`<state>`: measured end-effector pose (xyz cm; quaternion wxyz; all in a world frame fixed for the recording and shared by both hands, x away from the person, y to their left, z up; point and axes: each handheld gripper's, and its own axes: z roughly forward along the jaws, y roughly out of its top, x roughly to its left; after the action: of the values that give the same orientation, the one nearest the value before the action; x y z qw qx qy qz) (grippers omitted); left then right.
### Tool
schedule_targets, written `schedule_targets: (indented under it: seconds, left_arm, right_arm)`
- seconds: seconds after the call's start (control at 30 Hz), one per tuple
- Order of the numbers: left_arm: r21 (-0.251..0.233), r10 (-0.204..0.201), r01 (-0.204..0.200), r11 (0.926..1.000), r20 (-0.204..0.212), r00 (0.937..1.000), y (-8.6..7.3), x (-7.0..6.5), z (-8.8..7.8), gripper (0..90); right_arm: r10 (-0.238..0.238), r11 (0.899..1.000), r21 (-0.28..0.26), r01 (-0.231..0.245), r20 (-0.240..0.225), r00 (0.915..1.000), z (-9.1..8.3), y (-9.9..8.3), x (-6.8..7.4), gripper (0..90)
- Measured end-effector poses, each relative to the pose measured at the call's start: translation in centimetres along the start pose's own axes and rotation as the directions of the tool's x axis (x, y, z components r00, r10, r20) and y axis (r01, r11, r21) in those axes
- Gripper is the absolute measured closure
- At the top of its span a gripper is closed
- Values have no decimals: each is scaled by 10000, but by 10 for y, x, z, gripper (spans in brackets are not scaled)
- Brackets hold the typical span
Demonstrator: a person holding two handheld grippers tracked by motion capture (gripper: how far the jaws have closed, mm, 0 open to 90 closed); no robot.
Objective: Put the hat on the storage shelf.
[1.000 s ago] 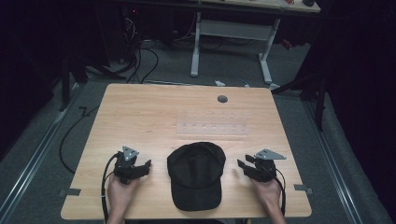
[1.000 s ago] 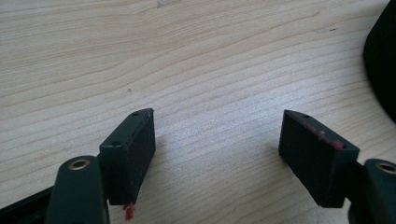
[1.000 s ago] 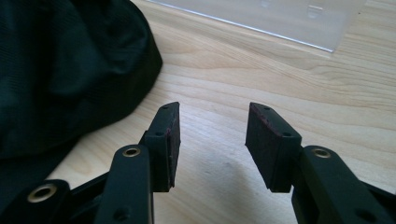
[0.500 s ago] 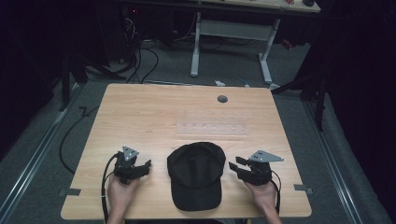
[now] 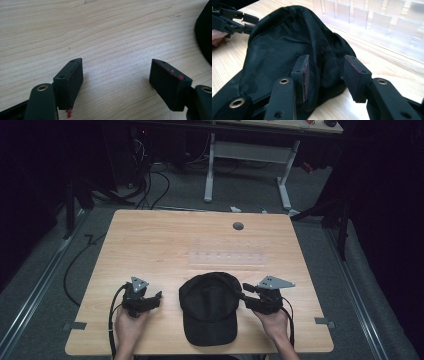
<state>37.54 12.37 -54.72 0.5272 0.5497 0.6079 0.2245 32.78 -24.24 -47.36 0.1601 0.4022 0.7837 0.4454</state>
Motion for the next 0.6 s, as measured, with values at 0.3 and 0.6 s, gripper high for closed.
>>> schedule_targets:
  seconds: [0.3, 0.6]
  left_arm:
    - [-5, -5, 5, 10000, -4, 10000, 0, 0, 0, 274]
    - [-4, -1, 1, 10000, -6, 10000, 0, 0, 0, 274]
  right_arm:
    - [-189, 9998, -29, 188, -118, 9998, 15, 11, 6, 556]
    - [160, 9999, 38, -158, -555, 9983, 31, 20, 1, 549]
